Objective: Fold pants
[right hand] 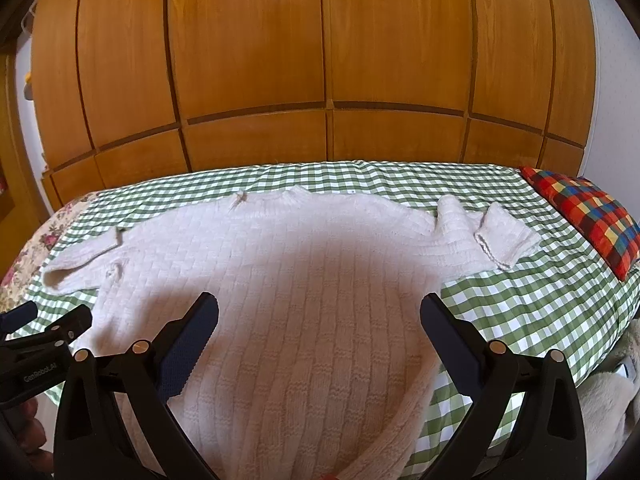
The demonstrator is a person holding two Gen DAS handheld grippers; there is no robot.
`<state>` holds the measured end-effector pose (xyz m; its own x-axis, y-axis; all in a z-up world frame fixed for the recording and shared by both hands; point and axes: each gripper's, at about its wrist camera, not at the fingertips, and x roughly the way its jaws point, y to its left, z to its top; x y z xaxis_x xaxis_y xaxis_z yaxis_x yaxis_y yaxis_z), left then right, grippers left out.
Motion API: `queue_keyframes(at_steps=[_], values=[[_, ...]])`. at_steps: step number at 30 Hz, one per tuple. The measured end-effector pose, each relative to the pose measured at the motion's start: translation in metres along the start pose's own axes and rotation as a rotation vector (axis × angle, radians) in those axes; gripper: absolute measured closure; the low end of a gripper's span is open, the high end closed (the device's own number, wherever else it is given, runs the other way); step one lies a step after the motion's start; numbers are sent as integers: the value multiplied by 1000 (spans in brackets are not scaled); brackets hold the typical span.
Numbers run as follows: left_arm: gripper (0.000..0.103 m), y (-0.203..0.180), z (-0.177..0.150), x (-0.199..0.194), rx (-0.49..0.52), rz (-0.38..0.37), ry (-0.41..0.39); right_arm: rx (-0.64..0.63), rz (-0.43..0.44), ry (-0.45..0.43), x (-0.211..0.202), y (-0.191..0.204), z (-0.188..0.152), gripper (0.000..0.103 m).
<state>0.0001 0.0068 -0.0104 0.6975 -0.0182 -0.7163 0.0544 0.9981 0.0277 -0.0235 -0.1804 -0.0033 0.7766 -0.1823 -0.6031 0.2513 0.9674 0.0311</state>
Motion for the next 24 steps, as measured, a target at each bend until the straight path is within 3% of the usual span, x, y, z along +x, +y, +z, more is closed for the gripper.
queue_keyframes(at_steps=[24], values=[[2, 1, -1, 5, -7, -12, 22, -4, 6, 15, 4, 2, -2, 3]])
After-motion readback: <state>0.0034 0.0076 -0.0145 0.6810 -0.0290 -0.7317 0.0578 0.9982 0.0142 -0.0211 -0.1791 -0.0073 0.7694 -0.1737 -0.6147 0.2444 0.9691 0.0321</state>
